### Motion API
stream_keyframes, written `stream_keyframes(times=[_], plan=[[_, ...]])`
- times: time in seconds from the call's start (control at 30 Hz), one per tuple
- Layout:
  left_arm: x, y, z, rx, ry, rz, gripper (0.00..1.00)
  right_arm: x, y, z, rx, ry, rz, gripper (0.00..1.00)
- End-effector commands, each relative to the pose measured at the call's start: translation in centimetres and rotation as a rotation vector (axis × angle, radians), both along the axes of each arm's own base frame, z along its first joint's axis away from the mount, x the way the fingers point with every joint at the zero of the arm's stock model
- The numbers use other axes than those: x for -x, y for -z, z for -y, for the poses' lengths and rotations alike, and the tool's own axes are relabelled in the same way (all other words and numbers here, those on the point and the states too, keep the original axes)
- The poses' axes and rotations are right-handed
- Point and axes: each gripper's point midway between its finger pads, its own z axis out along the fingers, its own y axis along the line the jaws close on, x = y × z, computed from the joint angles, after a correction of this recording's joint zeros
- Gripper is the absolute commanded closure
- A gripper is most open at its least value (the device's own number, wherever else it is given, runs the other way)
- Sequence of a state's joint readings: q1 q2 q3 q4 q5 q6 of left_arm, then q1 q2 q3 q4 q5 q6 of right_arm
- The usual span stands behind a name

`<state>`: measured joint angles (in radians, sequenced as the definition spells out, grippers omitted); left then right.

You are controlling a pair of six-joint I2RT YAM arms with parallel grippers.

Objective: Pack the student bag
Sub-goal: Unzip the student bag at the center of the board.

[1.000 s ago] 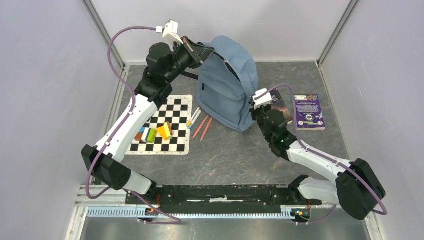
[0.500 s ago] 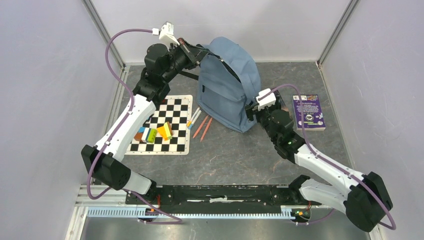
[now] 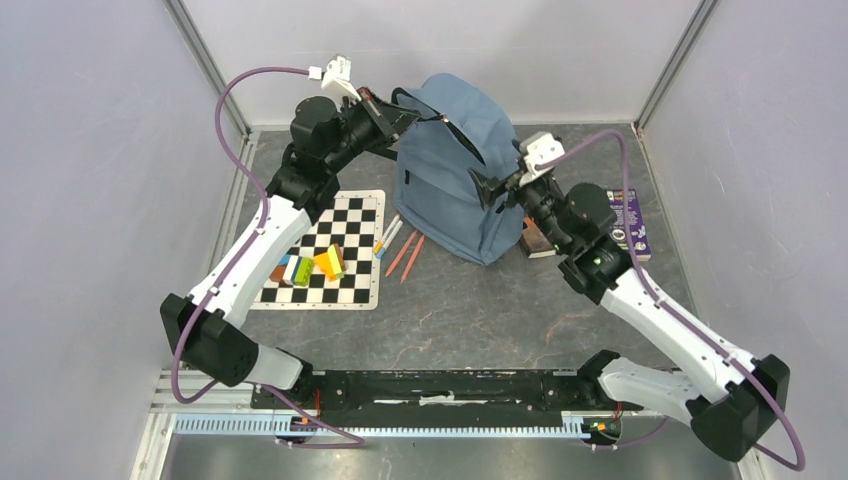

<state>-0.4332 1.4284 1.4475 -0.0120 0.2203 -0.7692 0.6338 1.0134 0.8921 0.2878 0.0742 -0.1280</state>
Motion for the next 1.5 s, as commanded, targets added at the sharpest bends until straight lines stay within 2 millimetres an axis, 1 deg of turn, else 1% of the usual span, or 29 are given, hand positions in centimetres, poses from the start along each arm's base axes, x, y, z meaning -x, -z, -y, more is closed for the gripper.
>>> stream_keyframes(times=[0.0,0.03,0.13,0.23,0.33,0.4,0.43,0.63,0.67,0.7,0.73,0.77,0.87,1.0,1.17,1.2,1.3,1.37,1.47], plan=[[1.3,-2.6,-0.4,0.058,0.02,0.056,0.98,-1.2,-3.9,-2.2,0.02,-0.061,0.075,0.02],[1.3,-2.7,-0.4,0.062,0.02,0.056,0.98,-1.4,-4.5,-2.9,0.027,-0.089,0.087,0.02],[1.4,-2.9,-0.4,0.07,0.019,0.054,0.98,-2.9,-5.1,-4.5,0.044,-0.112,0.089,0.04],[1.4,-3.1,-0.5,0.074,0.014,0.058,0.98,-4.2,-4.9,-5.7,0.064,-0.121,0.065,0.08],[1.4,-3.2,-0.6,0.079,0.011,0.055,0.98,-5.5,-4.6,-5.9,0.078,-0.088,0.046,0.17],[1.4,-3.1,-0.5,0.081,0.011,0.053,0.98,-5.9,-4.6,-5.7,0.085,-0.067,0.051,0.24],[1.4,-3.3,-0.6,0.088,0.008,0.05,0.98,-6.1,-4.6,-5.5,0.084,-0.051,0.053,0.3],[0.1,-5.0,-1.9,0.179,-0.025,0.041,0.98,-5.7,-4.1,-4.0,0.105,0.0,0.083,0.75],[-0.1,-5.0,-2.0,0.175,-0.029,0.042,0.98,-5.5,-4.3,-3.7,0.101,0.011,0.093,0.84],[-0.4,-4.8,-2.0,0.167,-0.036,0.033,0.98,-5.4,-4.2,-3.4,0.101,0.019,0.098,0.9],[-0.8,-4.4,-2.2,0.16,-0.046,0.02,0.98,-5.2,-4.2,-3.1,0.098,0.028,0.108,0.96],[-1.2,-4.2,-2.5,0.156,-0.059,0.01,0.98,-5.0,-4.4,-2.8,0.092,0.034,0.114,1.0],[-2.2,-3.7,-3.7,0.144,-0.109,0.0,0.98,-4.6,-4.1,-2.3,0.086,0.048,0.114,1.0],[-3.1,-2.6,-5.5,0.096,-0.185,0.006,0.98,-4.5,-3.7,-2.1,0.069,0.051,0.098,1.0],[-4.3,0.1,-7.3,0.057,-0.252,-0.03,0.98,-4.4,-3.7,-2.0,0.034,0.053,0.076,1.0],[-4.4,1.2,-7.7,0.03,-0.268,-0.052,0.98,-4.4,-3.7,-2.1,0.029,0.052,0.074,1.0],[-5.1,2.9,-8.6,-0.012,-0.309,-0.072,0.98,-4.4,-3.8,-2.1,0.019,0.049,0.072,1.0],[-5.6,3.8,-9.1,-0.016,-0.325,-0.091,0.98,-4.4,-3.8,-2.1,0.018,0.047,0.071,1.0],[-6.4,4.6,-9.9,0.001,-0.348,-0.106,0.98,-4.3,-4.2,-1.9,0.014,0.055,0.076,1.0]])
